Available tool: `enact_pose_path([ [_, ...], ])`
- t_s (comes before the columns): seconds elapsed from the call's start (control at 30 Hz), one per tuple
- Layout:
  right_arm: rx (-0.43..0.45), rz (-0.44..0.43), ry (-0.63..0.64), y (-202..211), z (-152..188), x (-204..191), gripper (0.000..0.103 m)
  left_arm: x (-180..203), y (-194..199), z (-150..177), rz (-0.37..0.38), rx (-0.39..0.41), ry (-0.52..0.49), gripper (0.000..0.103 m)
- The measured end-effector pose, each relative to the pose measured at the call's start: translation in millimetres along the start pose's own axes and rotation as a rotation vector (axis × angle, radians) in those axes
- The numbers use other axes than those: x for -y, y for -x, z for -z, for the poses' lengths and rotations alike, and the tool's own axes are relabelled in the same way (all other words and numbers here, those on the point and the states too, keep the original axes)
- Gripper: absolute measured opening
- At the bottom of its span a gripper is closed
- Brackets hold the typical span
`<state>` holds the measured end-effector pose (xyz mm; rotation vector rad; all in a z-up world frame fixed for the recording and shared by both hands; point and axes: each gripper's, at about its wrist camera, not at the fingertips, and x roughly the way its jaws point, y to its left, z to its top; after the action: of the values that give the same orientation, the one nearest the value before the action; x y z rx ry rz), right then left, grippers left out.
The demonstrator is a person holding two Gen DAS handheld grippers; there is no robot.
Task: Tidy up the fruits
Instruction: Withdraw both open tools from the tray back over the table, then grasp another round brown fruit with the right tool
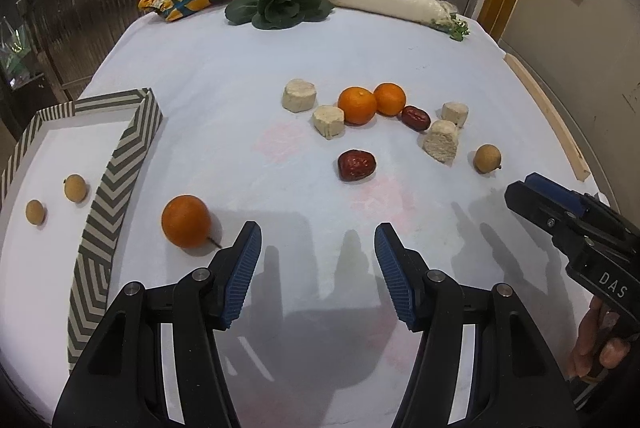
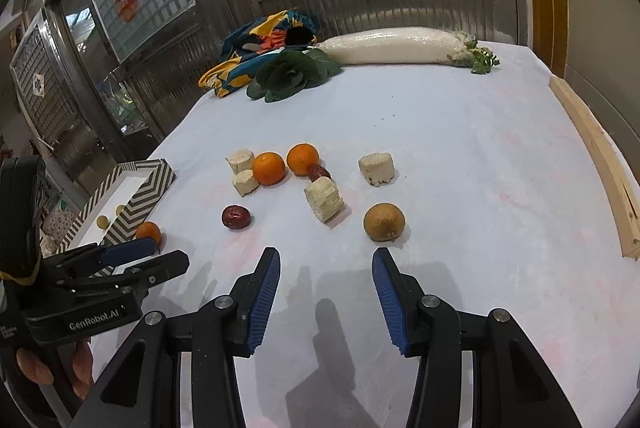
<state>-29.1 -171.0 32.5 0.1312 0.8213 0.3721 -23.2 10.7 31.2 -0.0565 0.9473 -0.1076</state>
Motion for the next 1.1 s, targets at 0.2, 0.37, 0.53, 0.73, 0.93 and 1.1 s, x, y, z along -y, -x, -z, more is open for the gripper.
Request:
enact_pose_path([
  [0.2,0.0,0.001,0.01,-1,-3,-1,0.046,4,-2,-2,0.006,0.003,-0.007,0.059],
  [0.37,-0.003,0.013,0.014,-5,-4,2,0.046,5,-6,-4,0.013,0.0,-0.006,0.059],
  [0.53,-0.005,0.026,0.013,-9,-6,9,0.046,5,-10,-5,0.016,-0.008,-0.002,0.059],
  [0.73,-0.027,0.059,0.062,-23,-12,14,0.046,5,-18,-9,0.022,-0.019,0.002,0.059],
  [0.93,-0.072,0.089,0.093,-43,-23,22,0.046,7,-28,-18,0.031,-0.033,0.006,0.059],
  [1.1,-0.106,0.099,0.109,-61,-26,28,0.029,10,-37,-26,0.029,-0.041,0.008,0.059],
])
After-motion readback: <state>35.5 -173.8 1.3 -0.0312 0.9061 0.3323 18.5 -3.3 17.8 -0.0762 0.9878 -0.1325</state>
